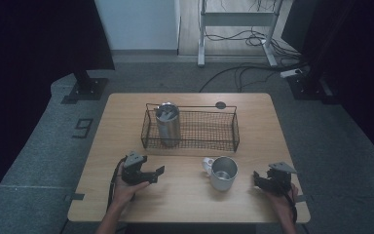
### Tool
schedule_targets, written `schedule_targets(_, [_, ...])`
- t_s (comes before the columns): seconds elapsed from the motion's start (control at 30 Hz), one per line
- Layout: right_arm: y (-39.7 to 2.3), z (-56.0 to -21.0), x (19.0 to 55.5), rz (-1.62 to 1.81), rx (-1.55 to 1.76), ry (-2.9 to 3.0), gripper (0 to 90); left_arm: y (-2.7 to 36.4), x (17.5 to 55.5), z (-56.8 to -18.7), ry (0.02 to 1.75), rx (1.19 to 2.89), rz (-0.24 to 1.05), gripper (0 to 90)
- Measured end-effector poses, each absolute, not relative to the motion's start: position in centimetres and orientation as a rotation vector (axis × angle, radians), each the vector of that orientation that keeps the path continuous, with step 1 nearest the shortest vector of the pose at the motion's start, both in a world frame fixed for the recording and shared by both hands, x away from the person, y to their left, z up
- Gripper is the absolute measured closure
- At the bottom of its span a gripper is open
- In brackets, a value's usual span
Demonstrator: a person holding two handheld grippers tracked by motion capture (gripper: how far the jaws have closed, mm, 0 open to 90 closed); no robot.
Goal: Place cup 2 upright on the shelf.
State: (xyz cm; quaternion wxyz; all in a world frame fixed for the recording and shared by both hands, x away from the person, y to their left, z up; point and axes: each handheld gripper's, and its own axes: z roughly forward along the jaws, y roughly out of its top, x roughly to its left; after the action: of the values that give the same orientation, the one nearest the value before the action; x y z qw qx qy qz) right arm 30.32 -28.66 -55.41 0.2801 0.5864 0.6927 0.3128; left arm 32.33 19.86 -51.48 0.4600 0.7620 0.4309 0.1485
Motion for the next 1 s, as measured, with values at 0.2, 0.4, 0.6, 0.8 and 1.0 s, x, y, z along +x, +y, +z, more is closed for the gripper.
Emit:
schedule_targets(0.2, [-28.8, -54.8, 29.7, 0.917, 1.57, 1.853, 19.4, 19.9, 32.2, -51.7, 1.066, 1.882, 0.367, 11.8])
schedule_targets(0.4, [-28.5, -53.3, 28.9, 1.047, 1.546, 1.848, 19.2, 19.9, 32.1, -52.1, 1.076, 1.901, 0.378, 12.2])
schedule_targets(0.6, [-28.0, -52.4, 28.2, 1.119, 1.525, 1.859, 19.9, 20.0, 32.0, -51.9, 1.093, 1.894, 0.376, 12.9])
schedule_targets(0.8, [-27.5, -51.7, 27.8, 1.172, 1.501, 1.857, 19.8, 20.4, 32.0, -52.0, 1.104, 1.891, 0.384, 13.4])
schedule_targets(1.0, [-26.8, -50.4, 27.2, 1.265, 1.459, 1.883, 19.8, 20.5, 31.9, -51.9, 1.098, 1.862, 0.388, 13.9])
